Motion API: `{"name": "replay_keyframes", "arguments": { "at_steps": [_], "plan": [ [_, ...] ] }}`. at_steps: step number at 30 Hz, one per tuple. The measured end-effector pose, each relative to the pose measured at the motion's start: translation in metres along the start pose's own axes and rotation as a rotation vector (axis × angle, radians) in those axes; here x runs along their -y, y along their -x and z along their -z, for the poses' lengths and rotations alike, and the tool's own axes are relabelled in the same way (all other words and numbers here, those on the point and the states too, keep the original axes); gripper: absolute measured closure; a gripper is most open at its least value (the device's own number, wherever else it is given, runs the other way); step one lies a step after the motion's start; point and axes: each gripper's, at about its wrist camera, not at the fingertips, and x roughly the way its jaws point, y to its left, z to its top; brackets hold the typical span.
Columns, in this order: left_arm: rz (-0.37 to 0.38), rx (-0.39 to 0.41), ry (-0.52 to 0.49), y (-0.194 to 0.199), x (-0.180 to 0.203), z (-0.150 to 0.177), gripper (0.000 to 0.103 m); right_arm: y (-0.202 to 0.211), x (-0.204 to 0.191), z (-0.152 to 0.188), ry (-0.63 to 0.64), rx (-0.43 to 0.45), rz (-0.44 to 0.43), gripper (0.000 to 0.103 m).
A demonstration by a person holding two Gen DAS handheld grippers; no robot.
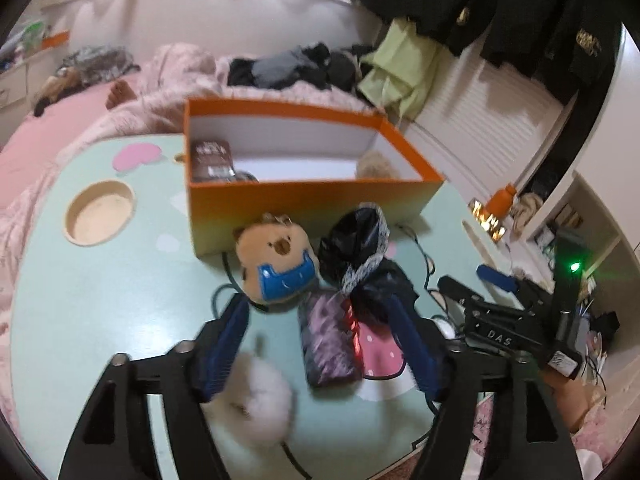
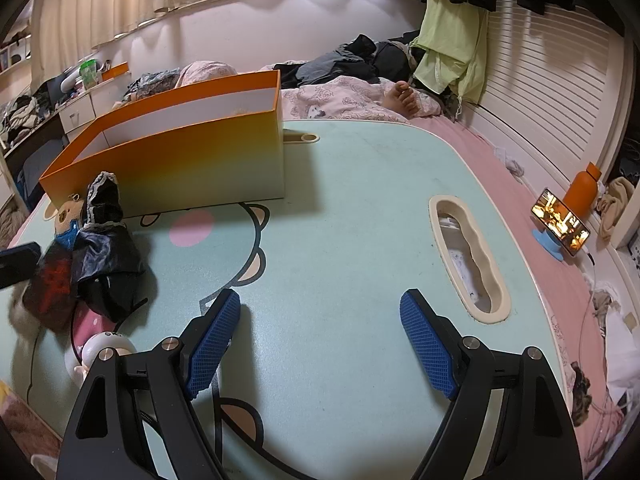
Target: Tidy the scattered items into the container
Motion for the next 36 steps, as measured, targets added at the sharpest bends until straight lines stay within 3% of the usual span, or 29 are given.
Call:
{"name": "replay_keyframes", "arguments": {
  "at_steps": [5, 14, 20, 24, 25, 26, 27, 30, 32, 35, 36],
  "plan": [
    [-0.039, 0.045, 0.038, 0.019, -0.019, 0.007, 0.018, 0.0, 0.0, 0.001, 0.0, 0.0, 0.0, 0.021],
    [-0.06, 0.02, 0.097, 0.033, -0.064, 0.018, 0.018, 0.0, 0.0, 0.0, 0.0, 0.0, 0.0, 0.021],
    [-0.011, 0.003, 0.018, 0.049, -0.082, 0.024, 0.023, 0.0, 0.0, 0.0, -0.006, -0.004, 0.005, 0.021],
    [0.077, -0.026, -0.047, 0.049, -0.069, 0.034, 0.029, 0.0, -0.002, -0.002, -0.001, -0.026, 0.001, 0.021],
    [0.094, -0.035, -0.061, 0.047, -0.064, 0.037, 0.031, 0.001, -0.003, -0.006, 0.001, -0.047, -0.024, 0.025],
    [0.101, -0.045, -0.078, 0.044, -0.057, 0.04, 0.032, 0.003, -0.004, -0.014, -0.001, -0.059, -0.052, 0.044],
    [0.1, -0.049, -0.092, 0.042, -0.052, 0.041, 0.032, 0.007, -0.005, -0.024, -0.005, -0.06, -0.066, 0.056],
    [0.099, -0.057, -0.125, 0.03, -0.04, 0.046, 0.032, 0.023, -0.015, -0.063, 0.031, -0.02, -0.095, 0.056],
    [0.086, -0.068, -0.121, 0.02, -0.035, 0.047, 0.032, 0.027, -0.033, -0.097, 0.123, -0.02, -0.098, 0.056],
    [0.116, -0.089, -0.112, 0.006, -0.026, 0.045, 0.042, 0.009, -0.062, -0.133, 0.266, -0.091, -0.107, 0.057],
    [0.119, -0.089, -0.112, 0.002, -0.022, 0.042, 0.043, -0.002, -0.071, -0.141, 0.317, -0.127, -0.09, 0.064]
  ]
}}
